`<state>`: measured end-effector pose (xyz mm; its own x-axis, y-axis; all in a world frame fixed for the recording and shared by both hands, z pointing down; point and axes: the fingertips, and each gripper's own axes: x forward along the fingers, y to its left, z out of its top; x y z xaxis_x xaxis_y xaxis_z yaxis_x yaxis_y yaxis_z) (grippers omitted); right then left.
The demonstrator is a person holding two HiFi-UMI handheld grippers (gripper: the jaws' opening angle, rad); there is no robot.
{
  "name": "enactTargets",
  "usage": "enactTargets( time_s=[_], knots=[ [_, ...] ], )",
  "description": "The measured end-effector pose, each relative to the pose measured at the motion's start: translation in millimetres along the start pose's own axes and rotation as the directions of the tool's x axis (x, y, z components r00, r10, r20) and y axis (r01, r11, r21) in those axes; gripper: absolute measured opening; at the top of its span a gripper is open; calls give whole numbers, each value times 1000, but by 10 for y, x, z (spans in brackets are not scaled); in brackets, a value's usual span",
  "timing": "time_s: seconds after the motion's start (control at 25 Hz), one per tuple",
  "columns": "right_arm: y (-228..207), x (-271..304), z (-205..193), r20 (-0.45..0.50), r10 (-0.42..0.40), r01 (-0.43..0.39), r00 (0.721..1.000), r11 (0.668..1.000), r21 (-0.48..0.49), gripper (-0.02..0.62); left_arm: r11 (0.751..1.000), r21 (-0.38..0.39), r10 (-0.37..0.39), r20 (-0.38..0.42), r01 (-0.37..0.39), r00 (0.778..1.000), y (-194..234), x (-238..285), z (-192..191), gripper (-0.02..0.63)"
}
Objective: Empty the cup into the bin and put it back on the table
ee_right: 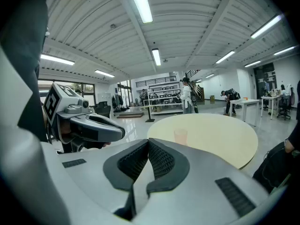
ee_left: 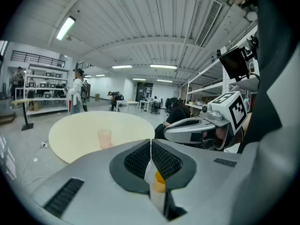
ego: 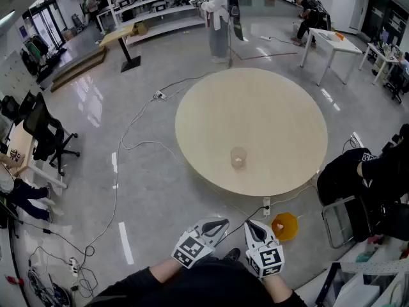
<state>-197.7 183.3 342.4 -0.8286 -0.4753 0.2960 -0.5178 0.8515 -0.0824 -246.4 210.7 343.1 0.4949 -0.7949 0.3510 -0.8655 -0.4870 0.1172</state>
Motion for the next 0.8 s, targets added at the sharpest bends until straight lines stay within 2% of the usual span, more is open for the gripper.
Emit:
enactTargets(
  time_s=[0.28,0.52,0.8],
  knots=[
    [424,304,2,-18,-20,20,1000,1000,5,15,999,-36,7,23,-6,1000,366,-435,-165,25],
    [849,623,48,-36,-55,56,998,998,12,15,997,-63,-40,21,41,999,689,-812,-324,25],
    [1167,850,80,-34,-112,113,993,993,24,15,994,-51,-92,24,93,995,961,-1069,-391,25]
  ],
)
